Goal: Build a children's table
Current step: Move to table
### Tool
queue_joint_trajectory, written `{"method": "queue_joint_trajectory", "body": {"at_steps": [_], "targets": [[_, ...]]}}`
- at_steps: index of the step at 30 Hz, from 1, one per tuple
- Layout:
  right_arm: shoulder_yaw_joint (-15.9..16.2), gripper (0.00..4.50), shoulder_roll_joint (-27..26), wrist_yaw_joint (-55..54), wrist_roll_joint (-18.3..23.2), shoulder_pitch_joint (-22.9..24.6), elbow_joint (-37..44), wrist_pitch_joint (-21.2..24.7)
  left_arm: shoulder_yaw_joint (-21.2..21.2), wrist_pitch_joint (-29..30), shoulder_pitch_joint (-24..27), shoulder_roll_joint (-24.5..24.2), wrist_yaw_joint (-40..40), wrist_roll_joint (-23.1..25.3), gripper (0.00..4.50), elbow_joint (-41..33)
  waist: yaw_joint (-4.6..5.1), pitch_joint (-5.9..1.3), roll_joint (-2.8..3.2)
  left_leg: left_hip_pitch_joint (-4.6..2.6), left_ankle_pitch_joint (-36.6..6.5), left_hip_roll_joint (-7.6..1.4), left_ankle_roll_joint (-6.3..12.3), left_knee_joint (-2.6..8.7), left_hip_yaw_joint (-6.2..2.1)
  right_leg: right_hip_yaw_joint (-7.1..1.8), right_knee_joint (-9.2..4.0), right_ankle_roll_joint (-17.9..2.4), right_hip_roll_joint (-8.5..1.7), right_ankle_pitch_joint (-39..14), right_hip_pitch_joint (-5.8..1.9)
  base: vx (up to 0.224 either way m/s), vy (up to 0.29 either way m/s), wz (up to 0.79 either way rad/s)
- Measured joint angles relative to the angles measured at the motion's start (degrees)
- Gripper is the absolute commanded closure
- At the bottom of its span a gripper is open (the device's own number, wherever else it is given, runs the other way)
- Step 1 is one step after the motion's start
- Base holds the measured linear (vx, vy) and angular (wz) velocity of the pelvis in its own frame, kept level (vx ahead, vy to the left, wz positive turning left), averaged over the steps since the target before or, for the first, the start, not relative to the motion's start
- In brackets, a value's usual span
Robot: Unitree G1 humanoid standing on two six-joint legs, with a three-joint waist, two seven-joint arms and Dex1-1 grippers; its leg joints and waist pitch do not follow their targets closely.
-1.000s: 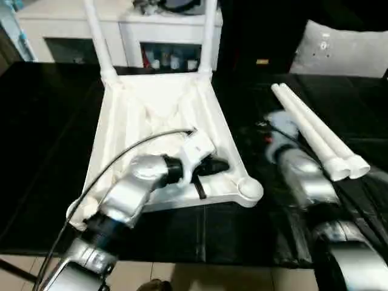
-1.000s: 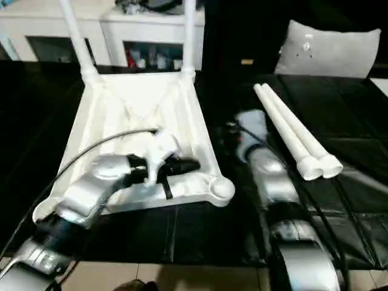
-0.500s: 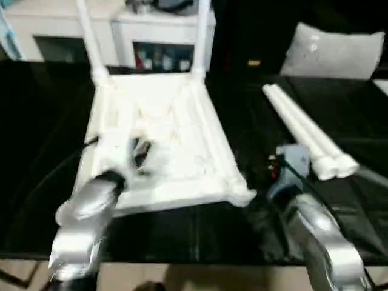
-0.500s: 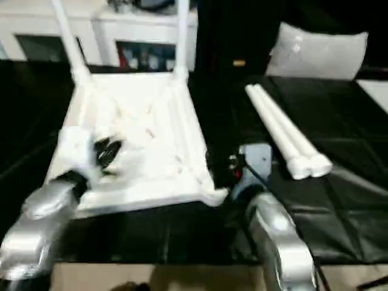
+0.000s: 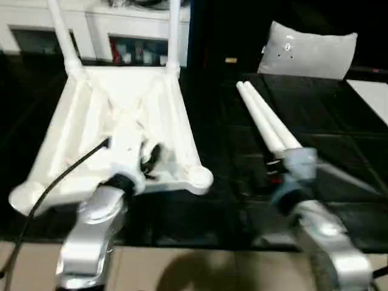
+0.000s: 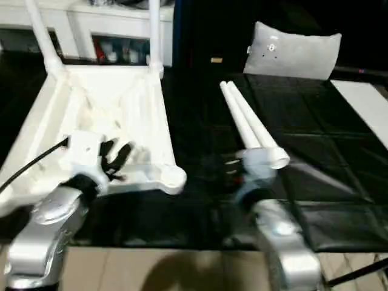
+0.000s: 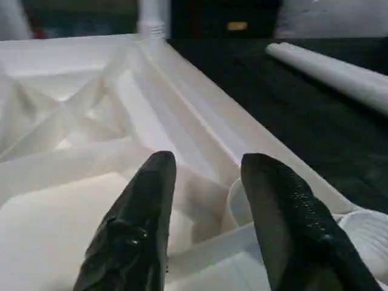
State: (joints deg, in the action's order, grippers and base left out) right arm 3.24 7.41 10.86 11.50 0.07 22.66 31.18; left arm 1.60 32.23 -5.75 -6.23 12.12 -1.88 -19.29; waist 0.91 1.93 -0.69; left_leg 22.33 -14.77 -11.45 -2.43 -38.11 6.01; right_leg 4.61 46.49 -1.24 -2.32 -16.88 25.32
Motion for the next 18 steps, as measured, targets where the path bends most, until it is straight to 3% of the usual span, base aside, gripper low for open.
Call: {"method": "queue_joint_trajectory", "body": {"at_steps": [1,2,3,4,5,6,7,8,10,11,13,15,18], "targets": [[-0.06,0.00,0.42,0.16,-0.03,-0.05,0.35,-0.02,0.25,0.08,0.01,0.15,0.00,-0.22,2.14,-0.01,-0.19,-0.24,-0.53,0.26,0.21,-0.12,-0.15,0.00,0.08,-1.46,-2.81,-0.87,-1.63,0.46,-0.41,-0.074,-0.250,0.00],[-0.06,0.00,0.52,0.30,-0.01,-0.33,0.90,0.05,0.58,0.35,0.06,0.24,0.05,-0.74,2.14,-0.05,-0.29,-0.47,-1.63,0.68,0.47,-0.20,-0.52,-0.26,0.48,-2.62,-6.96,0.53,-4.19,1.50,-1.36,-0.074,-0.250,0.00],[-0.20,0.00,0.56,0.45,0.05,-0.56,0.92,0.29,0.69,0.73,0.32,0.68,0.14,-0.94,2.02,0.06,-0.45,-0.47,-2.09,1.29,0.38,-0.30,1.29,-0.91,0.33,-2.30,-7.32,2.51,-3.88,2.01,-1.44,-0.121,-0.230,-0.13],[-0.69,0.00,0.95,0.57,0.05,-0.15,0.89,0.80,0.59,1.10,0.71,1.29,0.23,-1.23,2.02,0.11,-0.99,-0.27,-1.90,1.47,0.23,-0.36,6.20,-1.35,0.40,-2.00,-7.61,2.30,-3.60,2.34,-1.42,-0.126,-0.235,-0.09],[-1.56,0.00,1.37,0.59,-0.02,0.02,0.63,1.47,-0.93,1.30,0.72,1.70,0.37,-1.71,1.94,0.10,-1.19,-0.17,-1.82,1.09,0.22,0.43,6.39,-0.54,1.00,-2.05,-7.76,1.97,-3.09,2.59,-1.39,-0.126,-0.235,-0.09],[-1.97,0.00,1.59,0.58,-0.08,-0.08,0.57,1.92,-1.71,1.30,0.56,1.45,0.59,-1.76,1.85,-0.11,-1.49,-0.20,-1.67,0.30,0.87,1.28,5.17,1.01,0.40,-2.10,-7.76,1.89,-2.60,2.64,-1.37,-0.083,-0.257,-0.11],[-2.07,0.00,1.72,0.60,-0.10,-0.13,0.63,1.98,-1.94,1.30,0.53,0.68,0.63,-1.63,1.74,-0.41,-1.67,-0.17,-1.73,-0.28,1.41,1.01,4.15,1.98,0.18,-2.12,-7.80,1.71,-2.04,2.81,-1.36,-0.075,-0.211,-0.15],[-2.09,0.00,1.82,0.60,-0.11,-0.09,0.70,1.99,-2.01,1.30,0.31,-0.15,0.62,-1.17,1.66,-0.60,-1.55,-0.27,-1.36,-0.48,1.91,0.40,2.60,2.64,-0.07,-1.93,-7.81,1.54,-1.36,2.90,-1.26,-0.075,-0.211,-0.15],[-2.00,0.00,1.90,0.58,-0.02,-0.08,0.71,2.21,-2.06,1.32,0.14,-0.56,0.35,-0.36,1.61,-0.84,-1.52,-0.22,-0.86,-0.42,1.71,-0.39,0.13,3.04,-0.10,-1.89,-7.81,1.54,-0.64,2.90,-0.93,-0.074,-0.122,-0.06],[-1.86,0.00,1.88,0.55,0.03,0.03,0.71,2.47,-2.13,1.32,0.15,-1.11,0.16,0.10,1.55,-0.90,-1.43,-0.05,-0.69,-0.34,1.82,-0.51,-1.90,3.42,-0.16,-1.92,-7.81,1.54,-0.47,2.91,-0.60,-0.075,-0.081,-0.05],[-1.45,0.00,1.80,0.48,0.11,0.19,0.71,3.02,-2.05,1.06,0.23,-1.16,0.18,0.10,1.22,-1.16,-1.27,0.05,-0.58,-0.17,2.85,-0.56,-3.78,3.79,-0.17,-1.98,-7.95,1.52,-0.45,3.24,-0.38,-0.063,0.003,-0.01],[-1.15,0.00,1.80,0.48,0.12,0.23,0.71,3.67,-2.01,0.47,0.62,-0.83,0.21,-0.02,1.15,-2.04,-1.12,0.17,-0.47,-0.18,3.60,-0.60,-5.02,3.68,-0.16,-2.09,-8.71,1.48,-0.46,4.03,-0.77,-0.049,0.051,-0.01],[-0.92,0.00,1.83,0.70,0.09,0.08,0.76,4.33,-1.58,0.45,0.72,-0.57,-0.09,-0.35,0.95,-2.52,-0.67,0.28,-0.42,-0.31,3.60,-0.49,-4.98,3.65,-0.15,-2.19,-10.66,1.83,-0.55,4.40,-1.83,-0.015,0.103,-0.04]]}}
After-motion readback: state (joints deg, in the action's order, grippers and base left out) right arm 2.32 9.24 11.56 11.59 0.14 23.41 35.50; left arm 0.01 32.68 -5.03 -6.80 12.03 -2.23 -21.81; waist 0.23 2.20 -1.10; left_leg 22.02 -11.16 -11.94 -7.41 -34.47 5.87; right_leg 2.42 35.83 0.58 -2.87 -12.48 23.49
